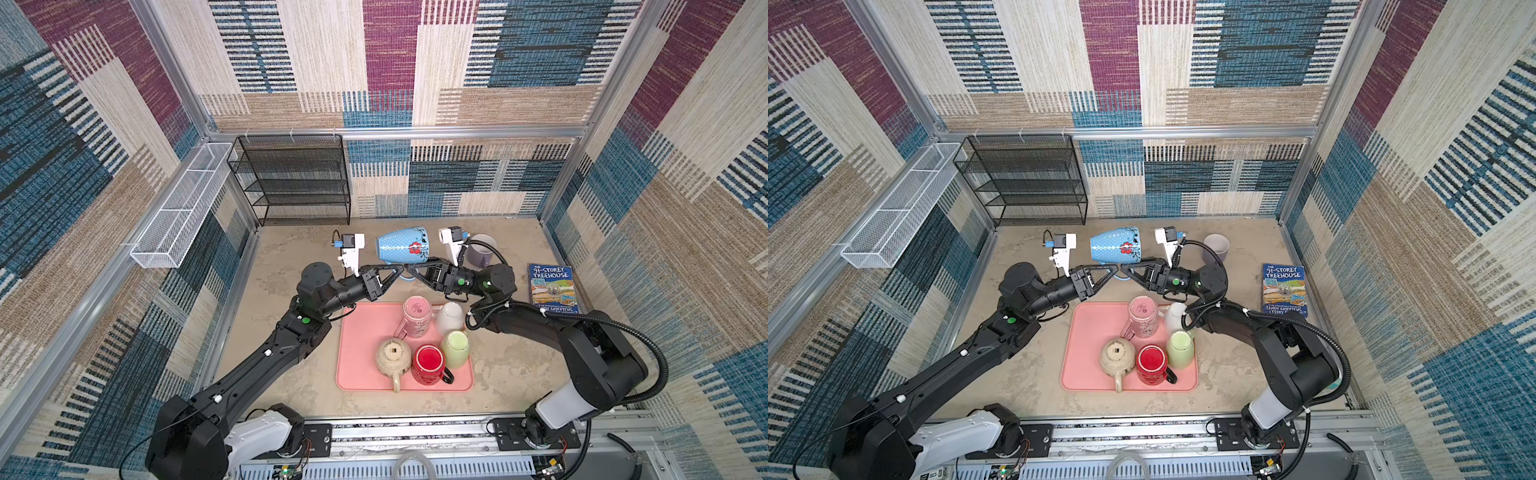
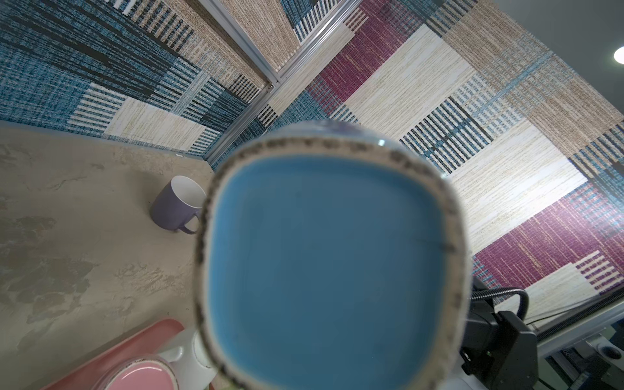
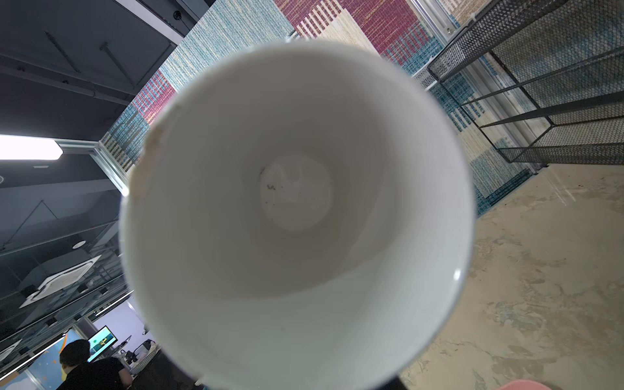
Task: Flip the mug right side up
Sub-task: 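Close the right gripper on the light blue mug while the left gripper releases it, then carry the light blue mug beyond the tray with the right gripper while the left withdraws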
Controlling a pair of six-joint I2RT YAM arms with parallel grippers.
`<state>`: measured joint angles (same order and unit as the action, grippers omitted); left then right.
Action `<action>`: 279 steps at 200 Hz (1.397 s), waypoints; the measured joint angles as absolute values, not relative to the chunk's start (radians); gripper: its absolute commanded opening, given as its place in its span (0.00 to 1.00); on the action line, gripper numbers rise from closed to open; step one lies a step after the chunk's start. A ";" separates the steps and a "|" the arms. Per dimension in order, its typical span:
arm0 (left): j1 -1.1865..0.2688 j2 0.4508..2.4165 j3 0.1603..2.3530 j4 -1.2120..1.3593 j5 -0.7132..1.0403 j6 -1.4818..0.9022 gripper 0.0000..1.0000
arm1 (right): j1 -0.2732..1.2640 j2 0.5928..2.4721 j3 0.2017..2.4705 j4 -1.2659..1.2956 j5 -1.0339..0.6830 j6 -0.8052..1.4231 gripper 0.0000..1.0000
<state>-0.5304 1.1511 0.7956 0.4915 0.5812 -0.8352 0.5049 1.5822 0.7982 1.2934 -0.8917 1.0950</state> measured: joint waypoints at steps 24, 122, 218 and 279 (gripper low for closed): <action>-0.530 1.152 0.786 0.511 0.575 -0.838 0.00 | 0.509 1.593 0.799 1.312 -0.890 1.111 0.19; -0.530 1.137 0.742 0.556 0.562 -0.849 0.37 | 0.510 1.605 0.791 1.329 -0.884 1.121 0.00; -0.521 0.963 0.730 0.302 0.478 -0.698 0.77 | 0.506 1.421 0.842 0.832 -0.813 0.834 0.00; -0.504 0.895 0.808 -0.036 0.400 -0.563 0.86 | 0.506 1.360 1.050 0.153 -0.616 0.485 0.00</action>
